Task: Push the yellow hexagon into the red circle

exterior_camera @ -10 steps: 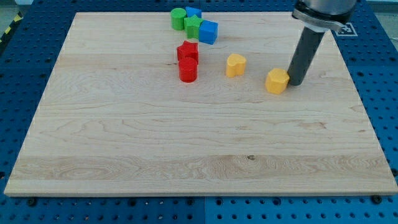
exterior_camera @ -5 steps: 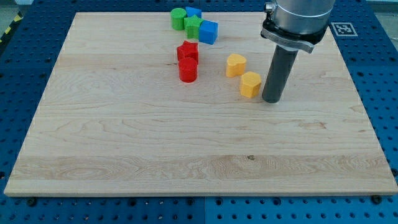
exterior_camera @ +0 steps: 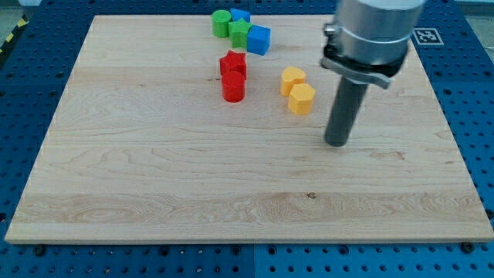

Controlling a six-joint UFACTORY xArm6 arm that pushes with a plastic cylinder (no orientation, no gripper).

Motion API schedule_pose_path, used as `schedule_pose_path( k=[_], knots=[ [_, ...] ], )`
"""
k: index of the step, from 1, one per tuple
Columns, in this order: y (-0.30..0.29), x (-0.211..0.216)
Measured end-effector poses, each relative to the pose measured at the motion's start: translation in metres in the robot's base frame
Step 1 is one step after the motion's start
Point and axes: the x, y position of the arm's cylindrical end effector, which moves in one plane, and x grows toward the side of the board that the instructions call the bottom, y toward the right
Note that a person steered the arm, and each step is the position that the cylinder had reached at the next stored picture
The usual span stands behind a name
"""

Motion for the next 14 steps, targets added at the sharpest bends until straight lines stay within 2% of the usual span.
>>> schedule_pose_path(
  k=[1,3,5,6,7,8,12,13,14],
  knots=[
    [0.001,-0.032],
    [-0.016,-0.050],
    [-0.082,-0.062],
    [-0.068,-0.065],
    [0.008,-0.064],
    [0.030,-0.083],
    [-0.098,-0.103],
    [-0.104,-0.103],
    [-0.072,-0.098]
  ],
)
